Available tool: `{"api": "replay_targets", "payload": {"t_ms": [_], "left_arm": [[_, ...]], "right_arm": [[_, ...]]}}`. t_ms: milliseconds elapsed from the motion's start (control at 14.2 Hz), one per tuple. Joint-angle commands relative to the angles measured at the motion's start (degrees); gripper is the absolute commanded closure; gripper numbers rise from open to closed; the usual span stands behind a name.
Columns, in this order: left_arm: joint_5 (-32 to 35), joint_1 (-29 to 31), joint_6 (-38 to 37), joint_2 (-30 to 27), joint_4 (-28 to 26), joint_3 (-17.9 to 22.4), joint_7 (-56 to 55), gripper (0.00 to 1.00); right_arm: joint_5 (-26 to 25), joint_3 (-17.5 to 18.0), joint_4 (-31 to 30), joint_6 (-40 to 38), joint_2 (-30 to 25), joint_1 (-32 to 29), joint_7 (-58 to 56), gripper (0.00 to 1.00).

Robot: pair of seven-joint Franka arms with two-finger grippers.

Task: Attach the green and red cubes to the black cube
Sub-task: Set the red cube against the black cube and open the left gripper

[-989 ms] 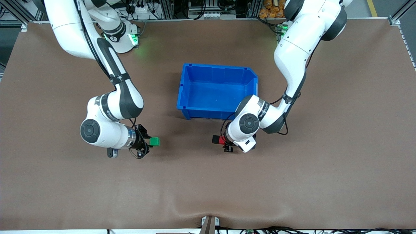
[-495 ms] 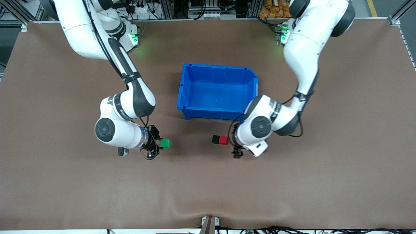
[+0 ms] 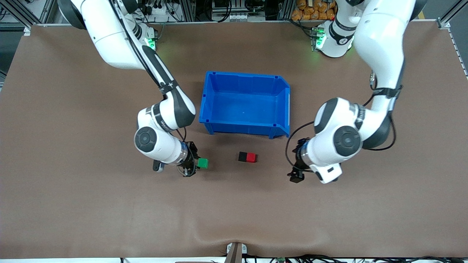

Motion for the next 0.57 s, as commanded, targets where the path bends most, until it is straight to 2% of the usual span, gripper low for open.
{"api": "replay_targets", "payload": {"t_ms": [0,212,495], "left_arm": [[0.2,2.6,-0.6,-6.5,-6.0,-0.5,8.4,0.0],[0.1,4.5,-0.9,-10.4,-10.0,-0.6,18.8,0.0],[-0.4,8.4,-4.4,-13.4,-10.3,-0.6,31.0,0.0]], "right_arm": [[0.8,-0.5,3.5,1.2,3.3,2.2,3.6,1.0],[0.8,-0.5,5.6,1.8,5.6,4.0,5.1,1.0],[0.8,-0.5,5.7,1.9,7.0,6.3,7.5,1.0]]}}
